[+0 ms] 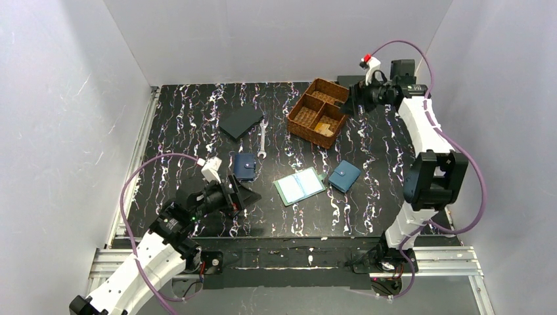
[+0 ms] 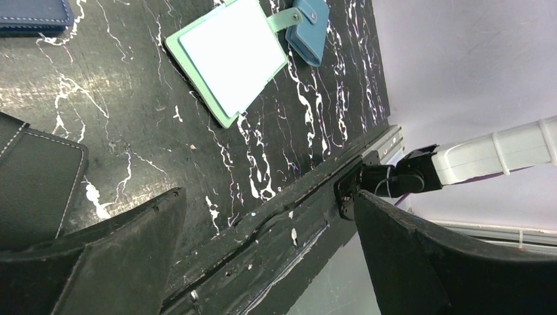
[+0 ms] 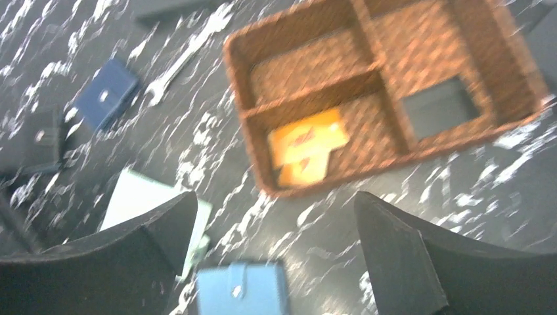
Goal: Take the credit cards out of the card holder
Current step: Place the credit card in the storage box, then reset both arms
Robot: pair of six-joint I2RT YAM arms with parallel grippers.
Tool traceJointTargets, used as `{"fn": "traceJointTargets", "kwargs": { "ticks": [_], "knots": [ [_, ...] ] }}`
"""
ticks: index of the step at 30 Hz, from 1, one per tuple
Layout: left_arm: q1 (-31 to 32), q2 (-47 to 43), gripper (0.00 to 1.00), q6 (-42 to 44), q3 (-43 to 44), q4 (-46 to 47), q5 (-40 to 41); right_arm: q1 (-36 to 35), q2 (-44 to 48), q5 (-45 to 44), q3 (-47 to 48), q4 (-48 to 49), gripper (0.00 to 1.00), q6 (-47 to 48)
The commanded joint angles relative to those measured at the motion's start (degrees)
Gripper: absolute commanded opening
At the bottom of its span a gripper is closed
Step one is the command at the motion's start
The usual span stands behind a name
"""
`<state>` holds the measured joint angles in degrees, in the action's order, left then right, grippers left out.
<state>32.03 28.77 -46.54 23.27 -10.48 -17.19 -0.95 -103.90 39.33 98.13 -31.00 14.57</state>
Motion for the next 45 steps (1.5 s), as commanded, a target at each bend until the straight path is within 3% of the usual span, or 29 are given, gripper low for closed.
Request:
{"fn": "traceJointTargets", "kwargs": {
  "ticks": [1, 6, 11, 16, 30, 39, 45],
  "knots": [
    [-0.2, 2.8, 0.98, -1.0, 0.4, 1.2, -3.5, 0.3, 8.9, 5.8, -6.3, -12.2, 0.98, 10.9],
    [-0.2, 4.1, 0.98, -1.2, 1.3, 2.3, -5.0, 0.3, 22.7, -3.0, -16.5, -9.2, 0.98, 11.3],
    [-0.2, 3.4, 0.98, 2.9, 6.4, -3.0, -2.7, 3.3, 37.4, -8.8, -28.8, -0.1, 0.98, 2.2],
    [-0.3, 5.7, 0.98, 6.1, 12.0, -7.5, -1.7, 4.8, 46.8, -13.8, -33.8, 3.4, 0.99, -1.7],
    [-0.4, 2.3, 0.98, 3.7, 17.6, -14.4, -0.8, 7.1, 53.6, -10.3, -32.3, 0.9, 0.98, -9.6],
    [-0.4, -1.0, 0.98, 6.4, 22.7, -21.2, 2.4, 9.2, 54.6, -11.9, -31.5, 1.5, 0.98, -19.4],
    [-0.4, -3.0, 0.98, 9.2, 25.0, -24.1, 4.0, 10.6, 55.9, -11.7, -31.3, 1.0, 0.98, -19.9]
  ]
}}
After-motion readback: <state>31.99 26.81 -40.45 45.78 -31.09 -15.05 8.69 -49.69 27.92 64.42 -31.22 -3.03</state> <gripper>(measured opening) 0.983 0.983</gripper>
